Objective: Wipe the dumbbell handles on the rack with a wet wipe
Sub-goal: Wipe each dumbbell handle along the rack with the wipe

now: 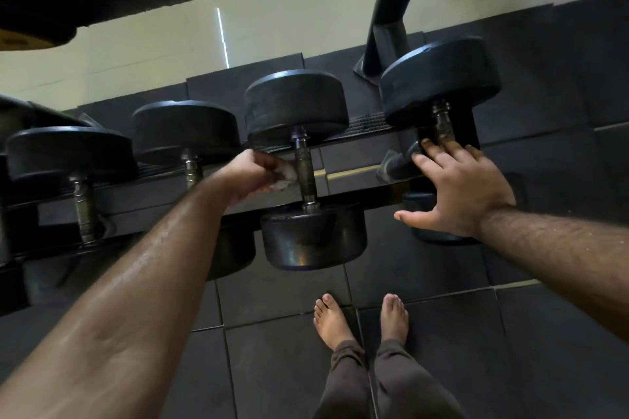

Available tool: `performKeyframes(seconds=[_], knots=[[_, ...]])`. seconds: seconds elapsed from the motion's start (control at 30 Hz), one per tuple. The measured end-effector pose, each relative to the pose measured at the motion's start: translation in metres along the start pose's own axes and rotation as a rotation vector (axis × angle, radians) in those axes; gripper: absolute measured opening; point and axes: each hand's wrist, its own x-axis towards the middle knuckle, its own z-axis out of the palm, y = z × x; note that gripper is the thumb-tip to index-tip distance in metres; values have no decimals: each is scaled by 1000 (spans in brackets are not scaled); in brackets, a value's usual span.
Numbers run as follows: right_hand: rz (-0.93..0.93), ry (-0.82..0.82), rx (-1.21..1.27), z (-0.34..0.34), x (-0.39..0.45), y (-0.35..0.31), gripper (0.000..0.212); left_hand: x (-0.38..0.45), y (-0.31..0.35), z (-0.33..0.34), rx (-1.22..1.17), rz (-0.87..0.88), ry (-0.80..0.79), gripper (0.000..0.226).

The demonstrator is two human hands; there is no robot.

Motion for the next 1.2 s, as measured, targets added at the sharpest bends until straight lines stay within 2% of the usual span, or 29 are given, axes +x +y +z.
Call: performKeyframes(seconds=[0.07, 0.13, 0.17, 0.27, 0.3, 0.33, 0.43, 0.47, 0.57, 0.67, 0.73, 0.8, 0.87, 0.9, 1.0, 1.07, 1.2], knots=[[4, 0, 6, -1, 0, 0, 121, 1, 14, 21, -113, 42, 145, 43], [2, -1, 8, -1, -1, 0, 121, 7, 22, 43, -164, 50, 190, 40], [2, 3, 10, -1, -1, 0, 121, 8, 21, 48, -69, 63, 166, 39], [-6, -5, 22, -2, -1, 1, 123, -3, 9, 27, 436, -8, -132, 37], [-8, -7, 28, -2, -1, 2, 124, -10, 8, 16, 559, -32, -158, 36], [-9, -6, 38, -1, -1, 2, 124, -18, 11, 8, 575, -36, -107, 35], [-16, -19, 70, 0, -4, 5, 128, -47, 39, 11, 251, 68, 242, 21], [-14, -17, 90, 0, -6, 7, 128, -58, 53, 20, 156, 113, 305, 21], [-28, 71, 212, 2, -10, 17, 118, -88, 96, 67, -71, 231, 318, 24], [-50, 219, 447, 5, -15, 37, 104, -92, 122, 131, -171, 314, 277, 22], [-48, 239, 470, 8, -18, 61, 111, -80, 128, 170, -150, 312, 307, 22], [-51, 168, 377, 9, -15, 95, 139, -62, 133, 206, -81, 296, 387, 18], [-66, 10, 298, 4, -3, 131, 169, -49, 141, 236, 13, 291, 476, 15], [-77, -59, 262, 1, 7, 146, 177, -43, 146, 249, 70, 294, 532, 16], [-176, -163, 183, -7, 35, 166, 187, -31, 164, 278, 245, 325, 697, 21], [-249, -186, 169, -6, 45, 169, 189, -21, 174, 291, 390, 384, 745, 16], [-296, -174, 250, 4, 47, 174, 186, 1, 184, 306, 774, 466, 637, 20]])
